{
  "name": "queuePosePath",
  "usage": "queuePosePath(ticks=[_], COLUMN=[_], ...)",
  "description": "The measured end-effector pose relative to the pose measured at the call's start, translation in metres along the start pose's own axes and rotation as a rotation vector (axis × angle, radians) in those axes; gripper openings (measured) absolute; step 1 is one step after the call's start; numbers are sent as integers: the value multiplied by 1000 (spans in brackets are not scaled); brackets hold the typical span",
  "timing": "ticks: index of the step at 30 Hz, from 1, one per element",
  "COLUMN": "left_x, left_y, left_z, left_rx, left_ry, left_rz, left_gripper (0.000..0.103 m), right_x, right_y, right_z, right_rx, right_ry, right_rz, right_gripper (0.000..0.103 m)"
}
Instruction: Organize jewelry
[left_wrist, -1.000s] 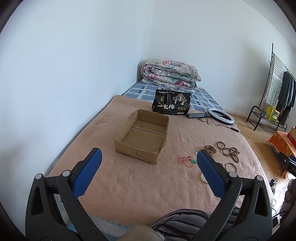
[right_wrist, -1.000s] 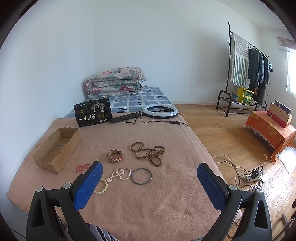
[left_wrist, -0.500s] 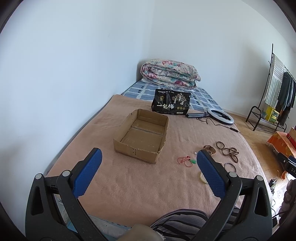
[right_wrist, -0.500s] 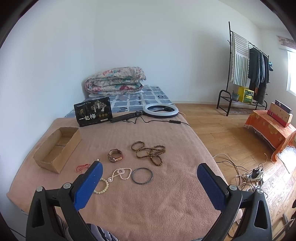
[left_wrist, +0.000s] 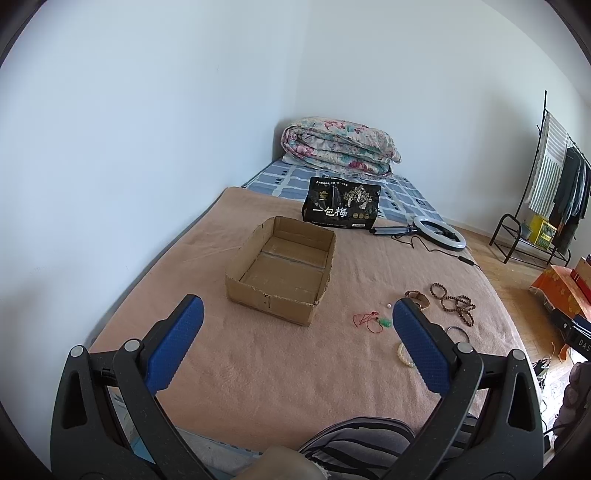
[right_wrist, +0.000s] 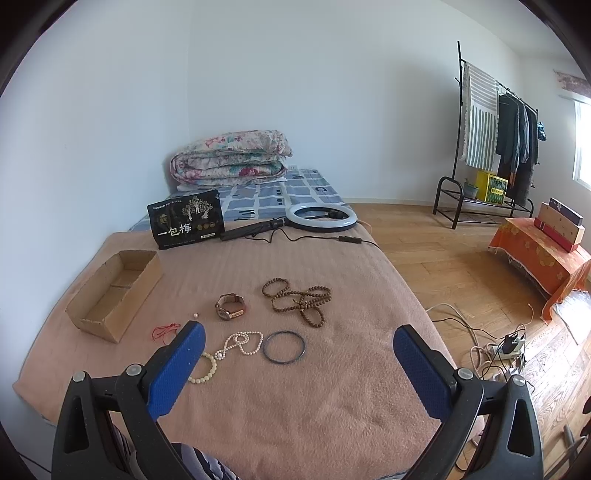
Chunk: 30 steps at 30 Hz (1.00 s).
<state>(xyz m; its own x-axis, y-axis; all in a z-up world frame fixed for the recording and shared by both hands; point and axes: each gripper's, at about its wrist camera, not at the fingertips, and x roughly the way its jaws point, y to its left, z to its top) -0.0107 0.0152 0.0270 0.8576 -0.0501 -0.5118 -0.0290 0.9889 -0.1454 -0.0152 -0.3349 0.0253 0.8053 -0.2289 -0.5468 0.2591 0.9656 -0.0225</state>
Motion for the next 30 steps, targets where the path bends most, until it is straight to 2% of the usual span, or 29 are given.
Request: queuePosePath(ticks=[15,30], left_x=[1,15], left_y=[2,6], left_z=[-3,-9], left_rx=[-4,-18], left_ry=[12,36], left_rz=[0,12], left_gripper=[103,103], right_x=[5,29], right_y=[0,-5], right_z=[-4,-16], right_rx=[3,5], right_ry=[14,81], right_rz=[1,35], right_gripper=[103,103])
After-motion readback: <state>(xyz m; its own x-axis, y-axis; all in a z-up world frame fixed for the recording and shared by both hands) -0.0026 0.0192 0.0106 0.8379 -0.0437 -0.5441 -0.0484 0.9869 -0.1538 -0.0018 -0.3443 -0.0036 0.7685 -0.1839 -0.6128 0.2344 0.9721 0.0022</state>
